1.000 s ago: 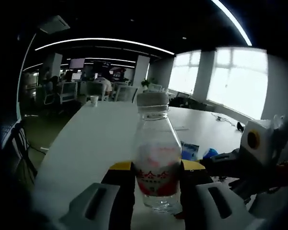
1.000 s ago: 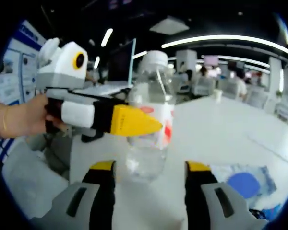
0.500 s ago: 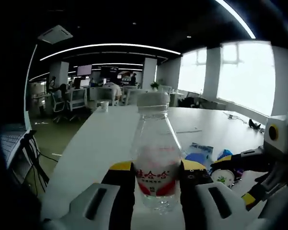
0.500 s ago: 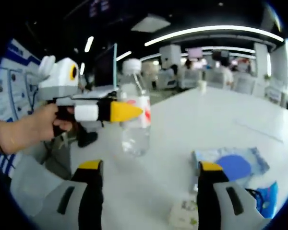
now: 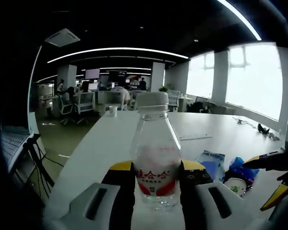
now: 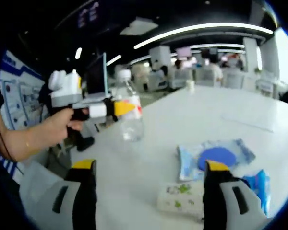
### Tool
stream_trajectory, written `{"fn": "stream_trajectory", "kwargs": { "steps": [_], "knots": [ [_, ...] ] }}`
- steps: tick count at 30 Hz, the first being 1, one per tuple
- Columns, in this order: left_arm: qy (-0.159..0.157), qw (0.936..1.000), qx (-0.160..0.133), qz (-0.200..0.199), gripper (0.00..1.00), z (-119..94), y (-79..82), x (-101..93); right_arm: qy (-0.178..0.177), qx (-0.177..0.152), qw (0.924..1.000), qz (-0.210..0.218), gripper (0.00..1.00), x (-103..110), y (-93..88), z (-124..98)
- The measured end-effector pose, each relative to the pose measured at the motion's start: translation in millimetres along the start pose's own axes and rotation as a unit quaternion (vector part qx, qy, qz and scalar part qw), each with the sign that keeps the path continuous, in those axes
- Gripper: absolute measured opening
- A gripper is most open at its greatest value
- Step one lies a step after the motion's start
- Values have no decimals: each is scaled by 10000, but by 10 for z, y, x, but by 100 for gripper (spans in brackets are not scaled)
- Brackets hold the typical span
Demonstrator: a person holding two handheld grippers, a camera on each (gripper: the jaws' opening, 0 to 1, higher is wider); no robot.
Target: Arrange the tabletop items into an orderly group along one side of the table until the central work area is clear of visible clutter.
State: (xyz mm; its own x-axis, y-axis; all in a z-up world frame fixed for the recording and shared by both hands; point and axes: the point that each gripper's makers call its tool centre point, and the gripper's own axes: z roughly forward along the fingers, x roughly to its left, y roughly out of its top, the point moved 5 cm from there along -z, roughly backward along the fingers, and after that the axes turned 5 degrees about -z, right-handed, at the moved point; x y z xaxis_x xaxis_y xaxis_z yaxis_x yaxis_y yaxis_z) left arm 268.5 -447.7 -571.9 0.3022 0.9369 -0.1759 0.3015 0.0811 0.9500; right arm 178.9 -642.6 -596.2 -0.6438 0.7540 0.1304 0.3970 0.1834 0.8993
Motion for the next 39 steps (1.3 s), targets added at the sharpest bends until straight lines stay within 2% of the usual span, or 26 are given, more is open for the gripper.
{"fn": "stream_trajectory", "kwargs": {
  "steps": [3,8,17,33,39],
  "knots": [
    [105,9997,-87,-189,33,22,48,38,-42,-7,10000,41,94,-49,2,-88],
    [75,9999,-102,-93,33,92,104,53,-172,-12,9998,138,100,-174,0,-288],
    [194,9997,-111,-29,33,174,105,120,-336,101,9994,9,100,-347,-53,-610],
    [405,9988,-253,-102,33,467,180,242,-638,139,9978,-72,100,-605,-138,-823],
    [339,9989,-303,112,33,638,210,231,-843,176,9963,7,100,-759,-256,-840]
  ]
}}
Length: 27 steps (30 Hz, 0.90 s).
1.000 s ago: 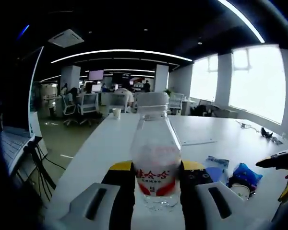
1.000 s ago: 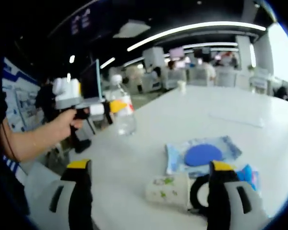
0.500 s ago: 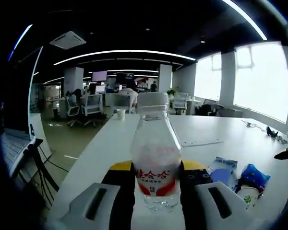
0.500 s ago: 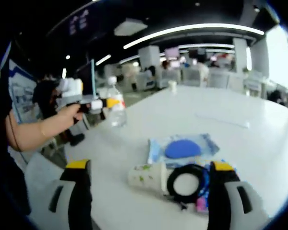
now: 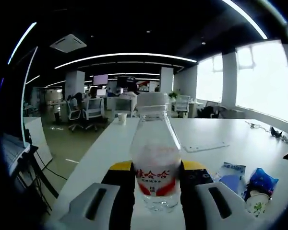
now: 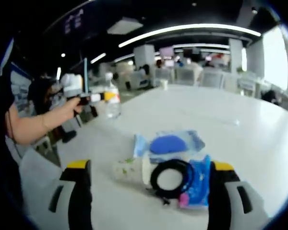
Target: Arrange the tabletop items into an orderly group along one side of the table until the central work area is clear of visible clutter.
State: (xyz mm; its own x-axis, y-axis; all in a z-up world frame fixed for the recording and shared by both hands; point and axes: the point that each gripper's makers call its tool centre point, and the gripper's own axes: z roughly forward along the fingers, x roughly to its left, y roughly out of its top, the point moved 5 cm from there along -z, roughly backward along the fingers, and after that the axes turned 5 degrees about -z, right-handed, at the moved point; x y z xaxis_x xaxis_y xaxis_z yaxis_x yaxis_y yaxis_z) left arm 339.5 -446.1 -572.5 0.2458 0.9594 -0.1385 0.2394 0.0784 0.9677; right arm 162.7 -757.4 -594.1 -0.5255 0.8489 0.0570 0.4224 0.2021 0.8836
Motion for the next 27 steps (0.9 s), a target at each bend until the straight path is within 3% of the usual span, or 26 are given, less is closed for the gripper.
{"fn": "stream_trajectory", "kwargs": {
  "steps": [6,10,18,22,27],
  "knots": [
    [93,9999,-21,-59,33,221,-52,7,-64,98,9998,181,100,-73,-125,49],
    [374,9993,-7,-47,34,342,-98,20,-50,139,9997,215,100,-93,-165,76],
    [600,9981,-51,-122,34,562,-224,6,-108,215,9994,252,100,-180,-222,117],
    [922,9956,-112,130,34,677,-263,37,-125,270,9992,278,100,-216,-271,126],
    [963,9952,-174,57,34,810,-276,64,-112,377,9988,277,100,-225,-361,119]
  ]
}}
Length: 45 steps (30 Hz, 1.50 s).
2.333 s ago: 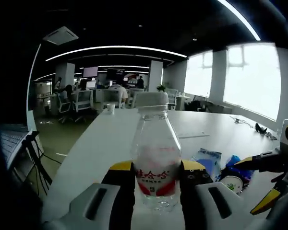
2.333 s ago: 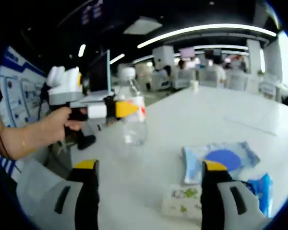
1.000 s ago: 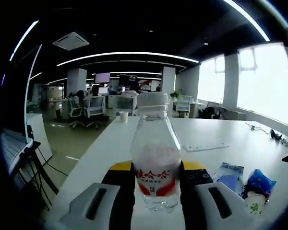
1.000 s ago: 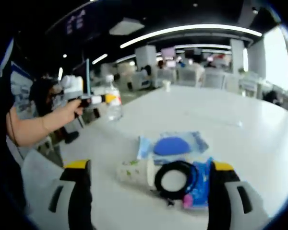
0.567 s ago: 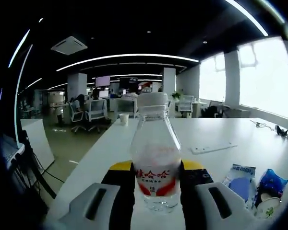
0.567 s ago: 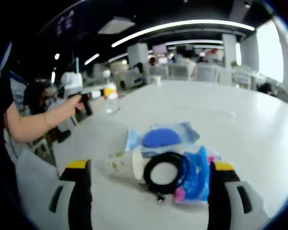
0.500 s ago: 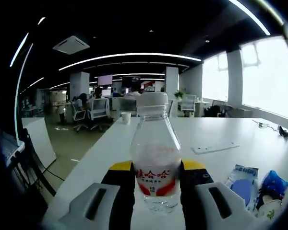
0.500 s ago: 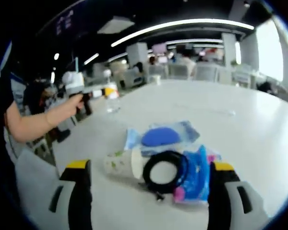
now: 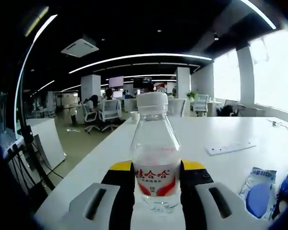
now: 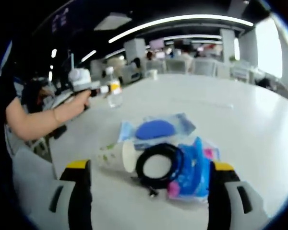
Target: Arrange the tabletop items into an orderly group along one side of the table until the central work area is clear of visible clutter.
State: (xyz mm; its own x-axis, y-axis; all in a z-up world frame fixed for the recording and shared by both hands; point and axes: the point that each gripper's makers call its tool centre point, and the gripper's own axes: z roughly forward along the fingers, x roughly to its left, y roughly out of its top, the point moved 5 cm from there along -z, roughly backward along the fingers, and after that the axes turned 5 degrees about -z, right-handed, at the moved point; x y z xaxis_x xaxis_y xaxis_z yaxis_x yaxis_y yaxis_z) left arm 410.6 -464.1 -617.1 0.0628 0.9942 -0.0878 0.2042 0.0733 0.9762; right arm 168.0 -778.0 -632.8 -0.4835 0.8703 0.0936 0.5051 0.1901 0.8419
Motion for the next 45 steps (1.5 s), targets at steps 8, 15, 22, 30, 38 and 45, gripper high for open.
{"fn": "stream_trajectory", "kwargs": {
  "steps": [8,15,22,30,38,45],
  "knots": [
    [126,9999,-73,-59,34,252,-82,26,-21,140,9999,-29,100,-30,-68,10],
    [43,9999,-84,-59,34,357,-198,-40,55,232,9997,-54,100,-29,-96,47],
    [-55,9998,-150,78,34,371,-222,-80,47,227,9997,-65,100,-36,-100,49],
    [8,9992,-197,345,34,268,-262,-144,61,209,9998,-35,100,-22,-105,51],
    [58,9990,-219,378,35,229,-236,-162,66,178,9998,-1,100,-19,-113,42],
    [132,9984,-254,480,43,205,-206,-158,84,180,9998,16,100,-28,-127,31]
  ]
}}
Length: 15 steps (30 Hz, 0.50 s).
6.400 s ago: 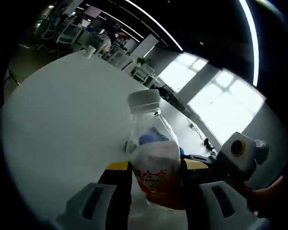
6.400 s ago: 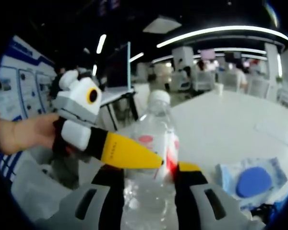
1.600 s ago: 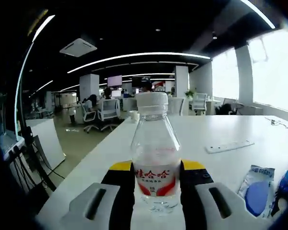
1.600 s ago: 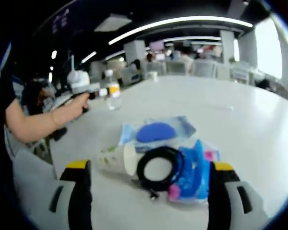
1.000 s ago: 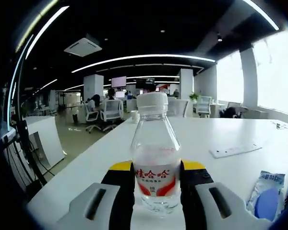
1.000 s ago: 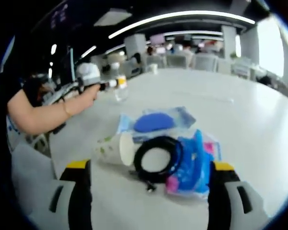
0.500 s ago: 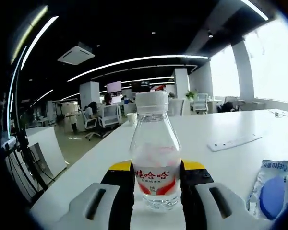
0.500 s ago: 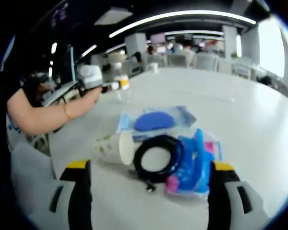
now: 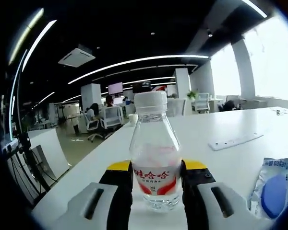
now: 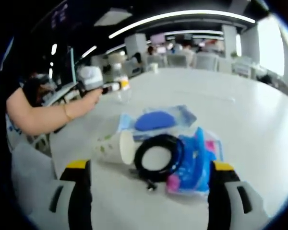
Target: Arrange the tabletop items into an orderly group along one side of the table until the central work area is clear of visible clutter.
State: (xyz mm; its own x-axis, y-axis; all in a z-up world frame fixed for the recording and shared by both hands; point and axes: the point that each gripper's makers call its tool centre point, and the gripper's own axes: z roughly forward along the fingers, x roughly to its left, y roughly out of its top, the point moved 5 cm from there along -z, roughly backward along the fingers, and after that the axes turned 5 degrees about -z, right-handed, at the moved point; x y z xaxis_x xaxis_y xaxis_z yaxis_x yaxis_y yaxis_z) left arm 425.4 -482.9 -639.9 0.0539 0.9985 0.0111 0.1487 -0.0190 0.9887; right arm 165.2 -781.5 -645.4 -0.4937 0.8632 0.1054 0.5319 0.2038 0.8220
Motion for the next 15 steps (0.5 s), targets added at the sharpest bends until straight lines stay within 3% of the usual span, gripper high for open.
{"fn": "stream_trajectory", "kwargs": {
  "steps": [2,10,15],
  "knots": [
    [45,9999,-108,-51,52,-9,57,21,6,-24,10000,13,100,-2,8,0],
    [-84,9999,-92,-101,72,-65,190,37,105,-92,9999,20,100,30,47,32],
    [-396,9990,97,-182,86,-126,192,-32,247,-130,9996,34,100,84,89,51]
  ]
}}
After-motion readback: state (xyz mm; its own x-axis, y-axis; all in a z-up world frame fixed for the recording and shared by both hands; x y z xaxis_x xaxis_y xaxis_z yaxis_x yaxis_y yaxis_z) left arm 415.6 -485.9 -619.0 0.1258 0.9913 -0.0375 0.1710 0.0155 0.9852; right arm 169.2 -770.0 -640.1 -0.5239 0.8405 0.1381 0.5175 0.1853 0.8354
